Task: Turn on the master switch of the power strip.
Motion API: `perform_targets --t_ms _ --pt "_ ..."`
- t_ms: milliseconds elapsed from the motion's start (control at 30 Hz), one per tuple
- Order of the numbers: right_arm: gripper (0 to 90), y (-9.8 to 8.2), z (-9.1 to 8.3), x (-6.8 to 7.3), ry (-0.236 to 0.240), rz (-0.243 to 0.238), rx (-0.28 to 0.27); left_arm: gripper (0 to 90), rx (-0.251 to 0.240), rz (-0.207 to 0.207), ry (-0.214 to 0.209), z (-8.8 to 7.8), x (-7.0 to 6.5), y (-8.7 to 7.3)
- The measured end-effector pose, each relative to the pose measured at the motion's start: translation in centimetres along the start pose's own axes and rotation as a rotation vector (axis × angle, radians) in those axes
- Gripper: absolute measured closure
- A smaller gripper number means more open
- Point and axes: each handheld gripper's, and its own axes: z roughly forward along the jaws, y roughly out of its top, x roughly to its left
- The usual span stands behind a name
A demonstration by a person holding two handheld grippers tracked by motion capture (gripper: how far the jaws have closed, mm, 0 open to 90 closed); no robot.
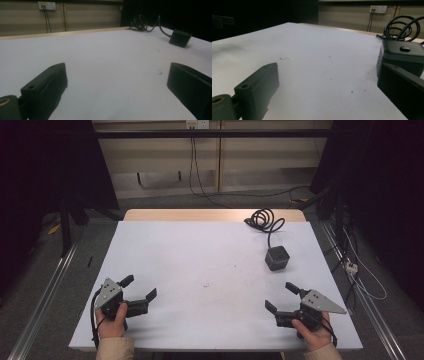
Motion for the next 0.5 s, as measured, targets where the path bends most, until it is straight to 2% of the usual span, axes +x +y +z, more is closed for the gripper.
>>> perform_targets --t_ms 500 --pt "5.5 0.65 0.62 -0.26 -0.006 -0.017 0.005 2.7 -0.008 0.004 0.007 -0.29 0.23 0.09"
